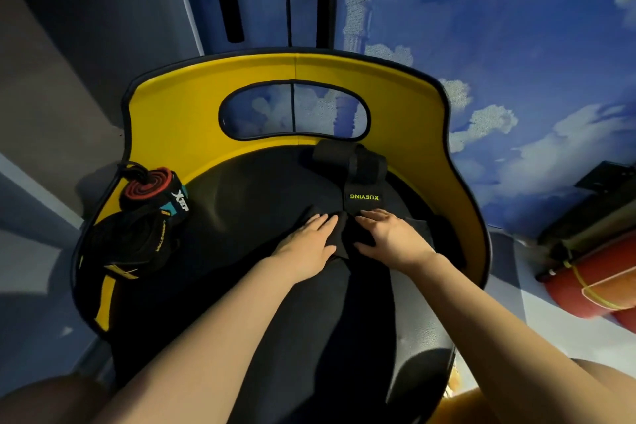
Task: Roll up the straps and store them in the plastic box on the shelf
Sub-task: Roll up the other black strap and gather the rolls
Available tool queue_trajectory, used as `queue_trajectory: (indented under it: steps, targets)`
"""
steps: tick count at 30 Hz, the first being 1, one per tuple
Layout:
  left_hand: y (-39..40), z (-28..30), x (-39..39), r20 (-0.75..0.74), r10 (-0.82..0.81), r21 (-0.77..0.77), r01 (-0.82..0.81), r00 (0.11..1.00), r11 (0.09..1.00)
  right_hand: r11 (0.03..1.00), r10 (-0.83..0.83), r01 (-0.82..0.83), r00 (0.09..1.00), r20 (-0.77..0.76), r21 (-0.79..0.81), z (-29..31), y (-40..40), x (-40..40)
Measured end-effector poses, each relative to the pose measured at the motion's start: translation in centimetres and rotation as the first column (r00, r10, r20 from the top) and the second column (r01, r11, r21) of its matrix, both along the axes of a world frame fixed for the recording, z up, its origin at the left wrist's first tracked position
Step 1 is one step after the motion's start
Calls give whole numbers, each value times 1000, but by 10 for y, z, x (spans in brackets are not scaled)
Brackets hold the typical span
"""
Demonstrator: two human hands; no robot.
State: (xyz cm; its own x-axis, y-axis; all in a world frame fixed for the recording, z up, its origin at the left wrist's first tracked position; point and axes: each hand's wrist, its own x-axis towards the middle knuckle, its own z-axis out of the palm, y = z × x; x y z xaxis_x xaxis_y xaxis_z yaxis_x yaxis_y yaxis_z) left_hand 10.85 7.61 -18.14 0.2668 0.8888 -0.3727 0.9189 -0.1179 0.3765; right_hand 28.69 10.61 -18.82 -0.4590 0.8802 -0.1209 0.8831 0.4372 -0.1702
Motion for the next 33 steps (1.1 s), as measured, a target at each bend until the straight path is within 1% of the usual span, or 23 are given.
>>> queue_trajectory:
  steps: [4, 7, 10, 11, 12, 13, 14, 15, 17, 18, 19, 23, 25, 30, 33]
  targets:
    - [-5, 4, -2, -72, -10, 8, 11, 997, 1000, 998, 30, -32, 999, 39, 54, 0, 0, 3]
    - [-11, 10, -5, -168, -21, 21, 25, 986, 999, 1000, -1, 1, 1000, 20, -12, -2, -8, 1]
    - [-16, 15, -9, -289, -38, 81, 64, 957, 995, 987, 58, -56, 998, -3, 153, -8, -13, 1]
    - [-17, 16, -10, -326, -46, 101, 84, 944, 991, 976, 55, -57, 998, 15, 209, -12, -14, 0]
    - [-19, 17, -10, -361, -57, 113, 104, 931, 988, 982, 34, -36, 999, 14, 183, -11, -16, -1]
    - [-21, 17, -9, -392, -67, 118, 122, 918, 985, 980, 9, -6, 1000, -16, 198, -11, -18, -3]
    - [-22, 16, -10, -414, -72, 120, 132, 908, 984, 982, -53, 69, 994, -96, 177, -8, -20, -4]
    - [-24, 15, -11, -428, -70, 120, 133, 901, 984, 973, -135, 168, 970, -204, 155, -5, -19, -3]
    - [-28, 13, -15, -439, -46, 127, 112, 898, 986, 934, -279, 343, 872, -401, 95, 4, -16, -3]
    - [-29, 13, -19, -439, -33, 130, 99, 898, 987, 922, -316, 383, 825, -469, 52, 8, -14, -5]
    - [-31, 13, -22, -439, -20, 131, 86, 898, 988, 919, -329, 394, 796, -507, 23, 11, -13, -7]
    - [-36, 13, -33, -450, 9, 97, 39, 893, 995, 904, -394, 423, 761, -516, -67, 9, -13, -13]
    - [-38, 14, -35, -471, 6, 78, 35, 882, 996, 877, -454, 467, 724, -520, -115, 7, -16, -14]
    - [-41, 15, -38, -518, -11, 53, 45, 856, 998, 811, -561, 526, 571, -599, -258, 6, -12, -21]
    - [-42, 13, -40, -549, -44, 2, 53, 835, 999, 766, -618, 547, 481, -622, -337, 4, -10, -22]
